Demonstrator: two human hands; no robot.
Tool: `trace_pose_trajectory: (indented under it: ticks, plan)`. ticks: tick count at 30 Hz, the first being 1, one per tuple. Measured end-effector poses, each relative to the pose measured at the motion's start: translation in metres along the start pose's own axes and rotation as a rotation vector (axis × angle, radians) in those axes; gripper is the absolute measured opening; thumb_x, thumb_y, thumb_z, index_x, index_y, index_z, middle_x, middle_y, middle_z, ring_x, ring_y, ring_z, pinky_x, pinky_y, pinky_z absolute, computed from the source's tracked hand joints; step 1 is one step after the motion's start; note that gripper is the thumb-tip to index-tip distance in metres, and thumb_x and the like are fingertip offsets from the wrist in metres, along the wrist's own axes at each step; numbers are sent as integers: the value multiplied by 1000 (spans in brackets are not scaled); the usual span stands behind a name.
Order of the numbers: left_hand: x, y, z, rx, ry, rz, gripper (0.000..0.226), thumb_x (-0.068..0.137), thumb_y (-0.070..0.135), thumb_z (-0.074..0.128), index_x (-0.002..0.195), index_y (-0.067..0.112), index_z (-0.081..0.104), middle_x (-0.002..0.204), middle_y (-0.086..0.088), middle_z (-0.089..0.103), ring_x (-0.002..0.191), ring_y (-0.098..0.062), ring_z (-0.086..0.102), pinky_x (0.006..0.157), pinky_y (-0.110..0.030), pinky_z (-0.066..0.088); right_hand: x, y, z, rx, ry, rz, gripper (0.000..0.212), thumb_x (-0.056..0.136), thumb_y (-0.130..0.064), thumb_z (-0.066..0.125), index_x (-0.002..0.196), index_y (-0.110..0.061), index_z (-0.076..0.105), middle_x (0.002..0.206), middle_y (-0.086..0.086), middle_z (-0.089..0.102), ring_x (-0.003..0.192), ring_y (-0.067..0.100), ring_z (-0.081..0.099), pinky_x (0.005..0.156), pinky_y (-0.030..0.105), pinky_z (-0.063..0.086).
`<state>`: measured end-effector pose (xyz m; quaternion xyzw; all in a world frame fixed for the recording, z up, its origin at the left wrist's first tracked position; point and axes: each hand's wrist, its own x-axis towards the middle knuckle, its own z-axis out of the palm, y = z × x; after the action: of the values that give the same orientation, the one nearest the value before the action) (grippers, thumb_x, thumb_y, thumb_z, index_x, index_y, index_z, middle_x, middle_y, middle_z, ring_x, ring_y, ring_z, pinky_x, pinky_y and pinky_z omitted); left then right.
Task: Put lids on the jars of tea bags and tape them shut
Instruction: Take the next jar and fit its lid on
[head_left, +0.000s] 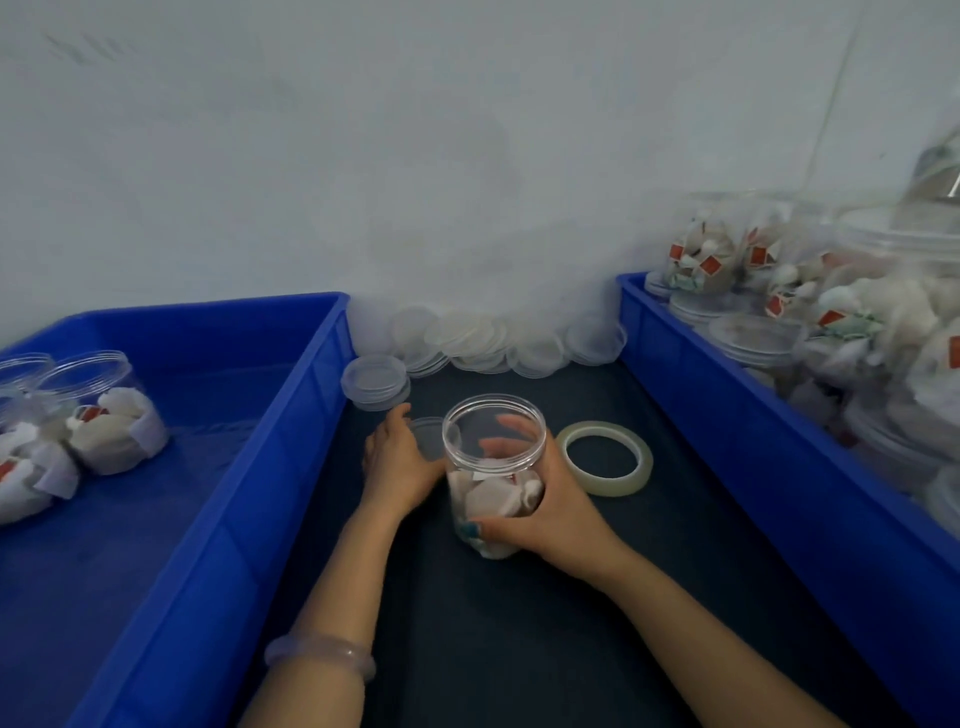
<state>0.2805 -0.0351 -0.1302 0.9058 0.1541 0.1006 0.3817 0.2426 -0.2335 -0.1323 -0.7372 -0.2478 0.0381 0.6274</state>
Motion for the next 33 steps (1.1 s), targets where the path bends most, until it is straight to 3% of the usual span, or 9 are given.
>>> trace_pose_trajectory:
  ticks: [4, 8, 12, 14, 17, 22, 26, 29, 33]
  plan:
    - [-15, 16, -44, -155, -222, 68, 93, 71, 19, 91, 148, 23, 40, 151, -5, 42, 138, -21, 42, 116, -40, 36, 1, 1, -1, -2, -9, 9, 101, 64, -3, 93, 143, -28, 36, 134, -5, 56, 117, -2, 59, 91, 13, 48]
    - [-28, 49, -93, 499, -190, 294, 101, 71, 23, 88, 153, 32, 29, 144, -2, 27, 139, -24, 21, 114, -37, 30, 2, 3, -2, -12, -23, 21, 100, 65, -7, 93, 142, -35, 35, 135, -8, 56, 118, -2, 59, 92, 14, 49]
    - [-54, 88, -111, 737, -262, 442, 118, 69, 24, 88, 156, 38, 9, 142, 4, 34, 125, -15, 28, 99, -27, 37, 4, 5, -1, -29, -16, 20, 98, 65, -6, 93, 140, -35, 36, 134, -7, 56, 118, -2, 59, 90, 13, 49]
    - [-66, 101, -112, 732, -239, 506, 118, 69, 26, 88, 152, 43, 6, 133, 4, 43, 112, -10, 31, 88, -25, 39, 4, 6, -1, -33, -10, 16, 99, 65, -7, 94, 141, -33, 37, 134, -7, 57, 119, 0, 59, 92, 15, 49]
    - [-77, 113, -114, 630, -211, 558, 116, 63, 46, 90, 145, 48, 8, 121, 2, 57, 108, -13, 48, 88, -32, 49, 3, 7, -1, -31, -4, 11, 98, 65, -6, 93, 142, -31, 37, 134, -5, 57, 120, 3, 60, 94, 18, 50]
    - [-78, 118, -104, 612, -213, 586, 105, 56, 83, 62, 147, 49, 21, 133, 14, 52, 129, -15, 37, 103, -37, 35, 4, 6, -1, -24, 4, 8, 94, 67, -3, 92, 141, -28, 39, 130, -11, 61, 118, 2, 60, 91, 17, 50]
    - [-69, 115, -87, 521, -303, 590, 89, 69, 74, 70, 147, 43, 40, 143, 15, 51, 129, -6, 46, 97, -23, 38, 3, 5, -1, -25, 15, 14, 89, 67, -5, 92, 134, -32, 40, 126, -16, 61, 115, -5, 59, 87, 9, 48]
    - [-64, 116, -73, 560, -333, 597, 82, 78, 75, 59, 151, 47, 34, 149, 7, 47, 137, -13, 41, 109, -37, 40, 3, 4, -1, -19, 9, 25, 82, 68, -6, 91, 133, -25, 44, 126, -7, 62, 115, 1, 62, 90, 16, 51]
    - [-63, 117, -59, 645, -284, 600, 71, 88, 74, 43, 153, 49, 28, 145, 3, 49, 132, -17, 47, 100, -43, 49, 3, 3, -1, -15, 10, 45, 76, 70, -7, 91, 128, -24, 45, 121, -6, 63, 110, 1, 63, 87, 16, 51]
